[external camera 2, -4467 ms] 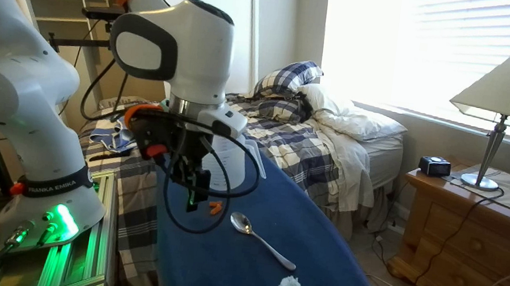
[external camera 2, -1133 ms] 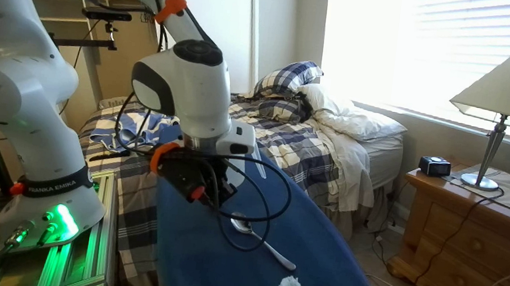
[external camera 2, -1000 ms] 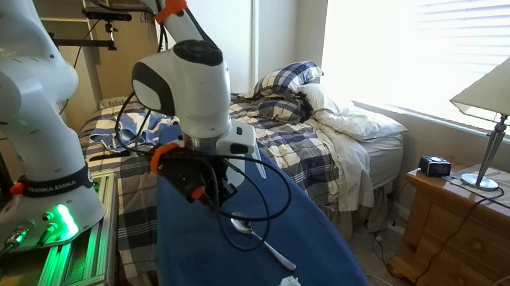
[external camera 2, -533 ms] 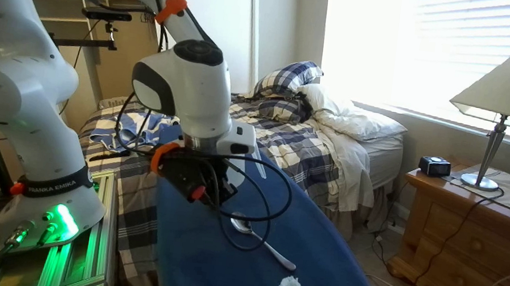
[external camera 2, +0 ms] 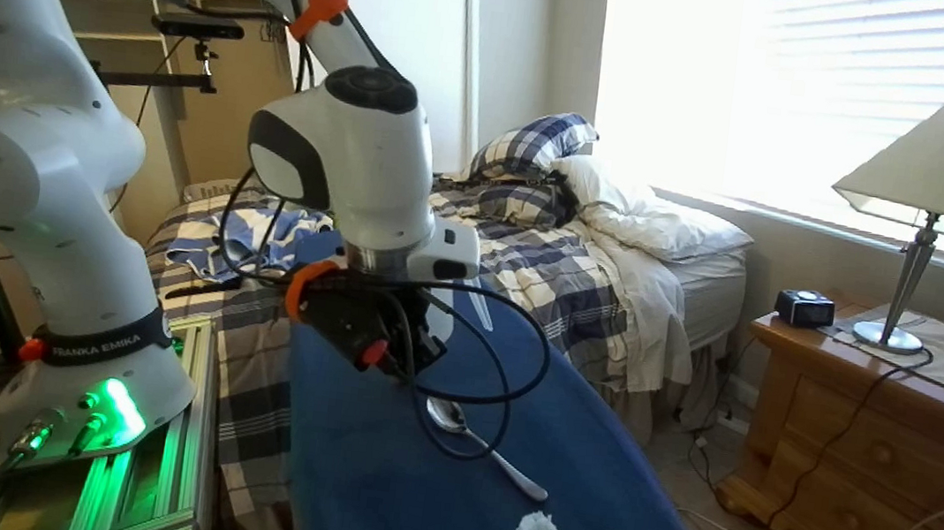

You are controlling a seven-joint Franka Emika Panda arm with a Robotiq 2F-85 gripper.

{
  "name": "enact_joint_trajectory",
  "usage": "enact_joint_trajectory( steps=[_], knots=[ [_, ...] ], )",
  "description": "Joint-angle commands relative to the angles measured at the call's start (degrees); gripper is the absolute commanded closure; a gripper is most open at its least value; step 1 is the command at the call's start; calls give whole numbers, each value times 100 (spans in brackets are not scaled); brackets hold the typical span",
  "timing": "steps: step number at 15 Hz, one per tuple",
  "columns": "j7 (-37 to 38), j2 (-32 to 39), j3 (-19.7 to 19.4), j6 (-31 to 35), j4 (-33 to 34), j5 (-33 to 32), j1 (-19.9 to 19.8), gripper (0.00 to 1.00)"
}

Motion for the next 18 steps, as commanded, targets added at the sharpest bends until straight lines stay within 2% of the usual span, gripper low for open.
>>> enact_joint_trajectory(
  steps=[1,8,18],
  knots=[
    [-85,-154,30,-65,112,120,-50,86],
    [21,-446,-61,-127,322,5,-98,85],
    [155,-165,-320,-8,740,3,-238,88]
  ],
)
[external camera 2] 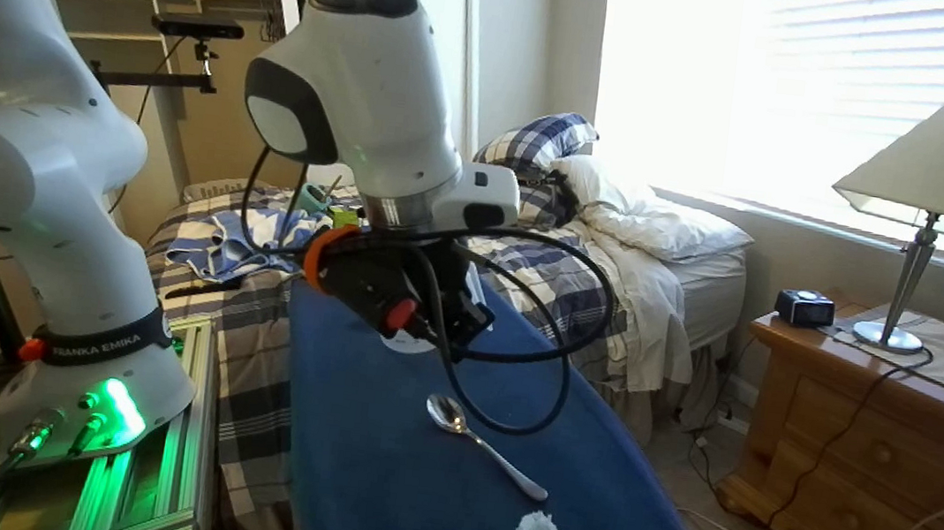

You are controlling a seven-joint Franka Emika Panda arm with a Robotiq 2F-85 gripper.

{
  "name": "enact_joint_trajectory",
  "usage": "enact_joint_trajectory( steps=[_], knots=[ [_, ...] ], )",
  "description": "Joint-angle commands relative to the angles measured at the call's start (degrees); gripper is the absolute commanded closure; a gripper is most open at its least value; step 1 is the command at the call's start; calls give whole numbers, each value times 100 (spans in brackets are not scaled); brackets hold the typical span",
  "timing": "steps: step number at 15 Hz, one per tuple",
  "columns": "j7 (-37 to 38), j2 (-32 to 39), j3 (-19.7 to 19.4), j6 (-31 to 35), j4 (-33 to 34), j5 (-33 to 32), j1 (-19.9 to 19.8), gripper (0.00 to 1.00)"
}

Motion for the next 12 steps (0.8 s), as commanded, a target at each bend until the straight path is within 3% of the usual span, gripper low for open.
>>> enact_joint_trajectory(
  steps=[1,12],
  knots=[
    [74,176,-63,4,168,-8,-103,88],
    [189,735,-66,31,343,27,-365,89]
  ],
)
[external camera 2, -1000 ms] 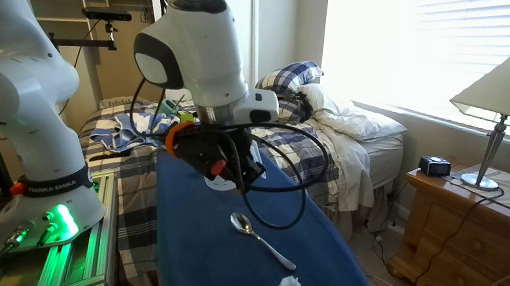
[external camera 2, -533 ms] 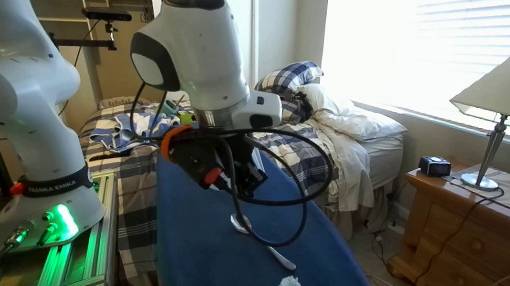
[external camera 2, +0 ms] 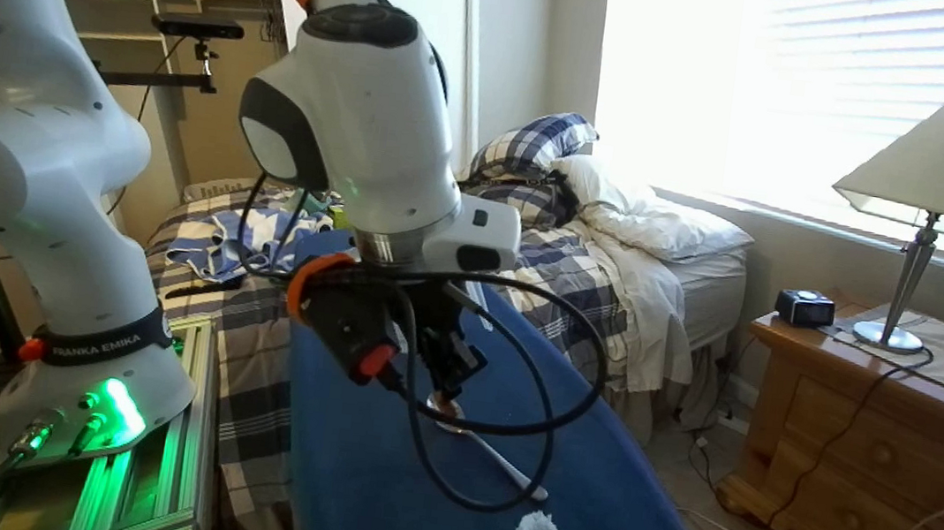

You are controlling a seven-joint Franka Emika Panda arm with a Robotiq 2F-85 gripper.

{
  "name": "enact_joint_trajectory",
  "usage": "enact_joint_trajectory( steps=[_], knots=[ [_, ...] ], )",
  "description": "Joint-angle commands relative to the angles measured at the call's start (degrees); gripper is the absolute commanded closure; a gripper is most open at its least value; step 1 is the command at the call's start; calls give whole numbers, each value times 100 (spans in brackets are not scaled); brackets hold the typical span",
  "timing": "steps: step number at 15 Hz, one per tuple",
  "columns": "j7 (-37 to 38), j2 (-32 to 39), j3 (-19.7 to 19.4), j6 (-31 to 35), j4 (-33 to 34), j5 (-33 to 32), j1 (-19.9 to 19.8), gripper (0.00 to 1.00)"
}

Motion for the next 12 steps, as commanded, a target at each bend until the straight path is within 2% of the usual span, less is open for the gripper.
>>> enact_joint_trajectory(
  steps=[1,12],
  knots=[
    [80,299,67,29,176,39,-110,88],
    [171,692,294,0,395,169,-220,86]
  ],
)
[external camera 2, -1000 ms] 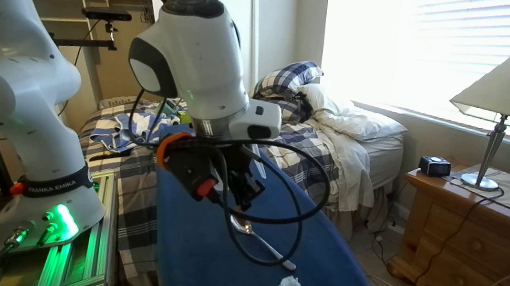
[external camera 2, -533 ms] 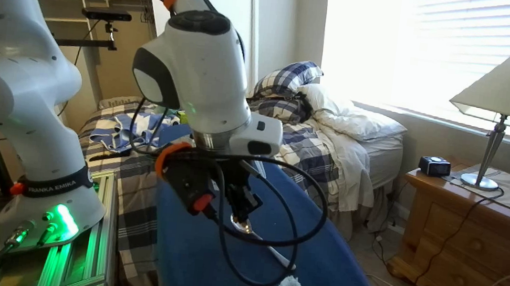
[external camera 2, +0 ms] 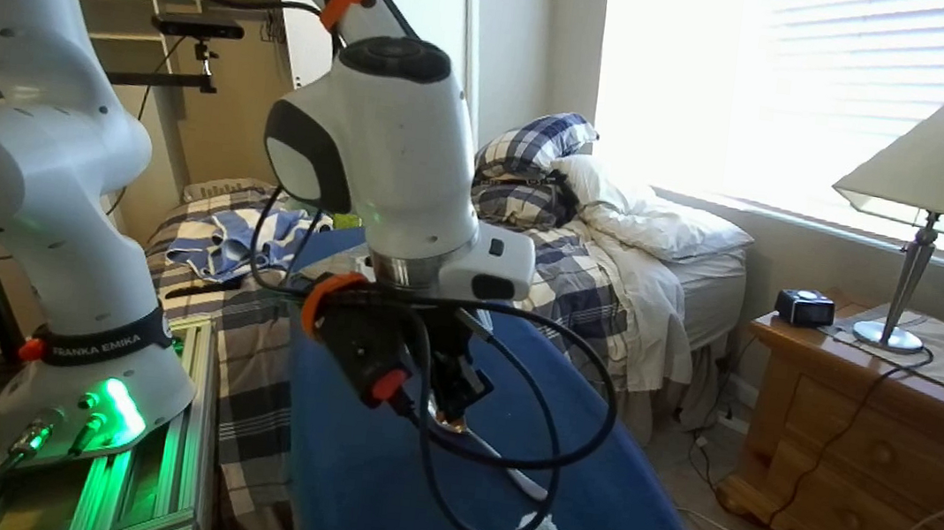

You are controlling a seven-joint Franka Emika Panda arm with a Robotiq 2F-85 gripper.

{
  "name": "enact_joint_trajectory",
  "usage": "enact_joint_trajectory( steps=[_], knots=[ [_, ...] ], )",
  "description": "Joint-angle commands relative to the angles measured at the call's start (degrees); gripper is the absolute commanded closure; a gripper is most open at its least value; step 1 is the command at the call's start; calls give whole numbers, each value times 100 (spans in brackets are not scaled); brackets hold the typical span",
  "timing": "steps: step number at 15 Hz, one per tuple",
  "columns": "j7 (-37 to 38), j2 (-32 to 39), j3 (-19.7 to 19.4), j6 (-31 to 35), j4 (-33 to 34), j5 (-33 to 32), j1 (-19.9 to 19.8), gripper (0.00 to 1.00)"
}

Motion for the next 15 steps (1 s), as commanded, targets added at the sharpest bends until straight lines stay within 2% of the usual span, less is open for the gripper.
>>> enact_joint_trajectory(
  steps=[1,7,11,14,15],
  knots=[
    [11,202,183,-4,158,171,-152,86],
    [8,296,307,-27,257,298,-205,86],
    [55,312,376,-15,276,432,-239,91],
    [203,285,384,25,251,495,-255,85],
    [269,264,384,29,239,494,-258,87]
  ],
)
